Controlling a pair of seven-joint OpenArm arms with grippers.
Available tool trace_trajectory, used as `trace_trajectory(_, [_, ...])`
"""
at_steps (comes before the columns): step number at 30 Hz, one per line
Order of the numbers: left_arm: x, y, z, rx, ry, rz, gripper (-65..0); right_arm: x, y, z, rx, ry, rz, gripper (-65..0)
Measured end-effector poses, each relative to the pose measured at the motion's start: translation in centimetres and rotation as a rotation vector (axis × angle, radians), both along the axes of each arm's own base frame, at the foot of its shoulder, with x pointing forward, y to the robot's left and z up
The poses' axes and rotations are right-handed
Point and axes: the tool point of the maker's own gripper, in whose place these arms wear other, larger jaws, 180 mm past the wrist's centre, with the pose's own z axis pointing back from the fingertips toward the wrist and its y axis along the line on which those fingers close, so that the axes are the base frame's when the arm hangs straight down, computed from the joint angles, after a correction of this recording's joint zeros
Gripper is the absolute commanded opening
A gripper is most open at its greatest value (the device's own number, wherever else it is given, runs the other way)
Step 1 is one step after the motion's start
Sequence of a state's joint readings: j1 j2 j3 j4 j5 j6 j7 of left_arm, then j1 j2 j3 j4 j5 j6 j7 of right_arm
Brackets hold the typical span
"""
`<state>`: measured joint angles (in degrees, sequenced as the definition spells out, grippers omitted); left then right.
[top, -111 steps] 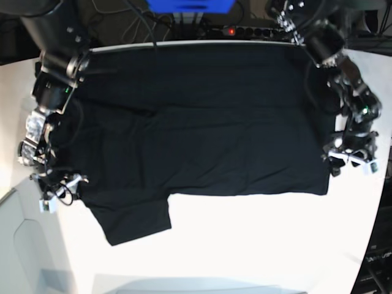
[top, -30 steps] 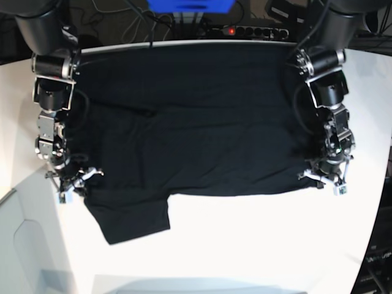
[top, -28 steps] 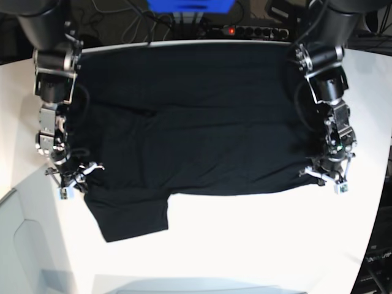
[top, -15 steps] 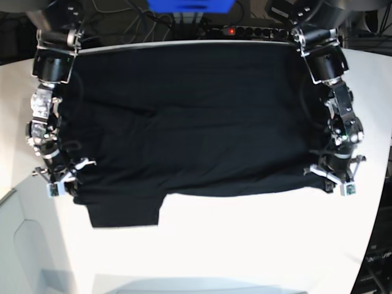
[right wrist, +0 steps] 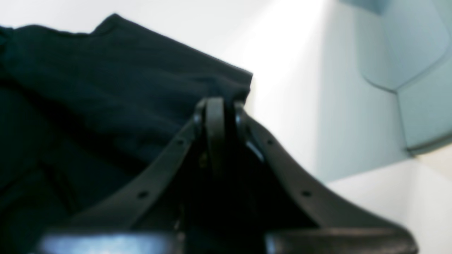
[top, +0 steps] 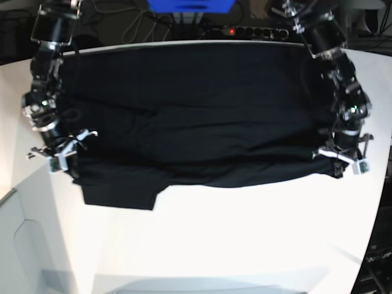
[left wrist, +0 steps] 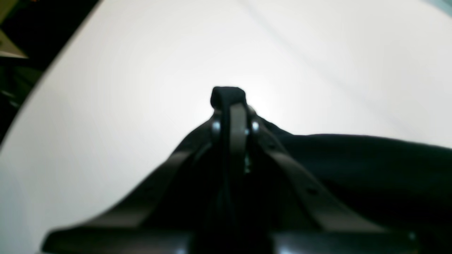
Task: Fold the T-shirt properly
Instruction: 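Lift and fold the grasped half toward the shoulder edge with both grippers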
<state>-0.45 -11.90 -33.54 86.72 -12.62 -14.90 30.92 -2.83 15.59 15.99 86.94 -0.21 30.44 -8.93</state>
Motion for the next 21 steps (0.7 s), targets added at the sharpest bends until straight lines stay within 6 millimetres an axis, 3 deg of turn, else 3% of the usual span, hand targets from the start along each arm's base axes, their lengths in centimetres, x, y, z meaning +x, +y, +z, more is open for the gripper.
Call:
trace_trajectory(7, [-2.8,1.6,1.0,0.032,-0.018,0.046,-65.0,-1.8,0.4,0.7,-0.026,-0.012,0.018,-65.0])
trace_trajectory(13, [-4.6,0.9,-0.6,-0.042,0.009,0.036,-65.0,-2.9,0.8,0.7,-0.037,-0.005,0.03,-65.0])
trace_trajectory(21, [-5.5,0.8,-1.3,-0.051,0.024,0.037,-65.0,-4.3,0.8,-0.2,-0.042,0.028,0.031,-65.0])
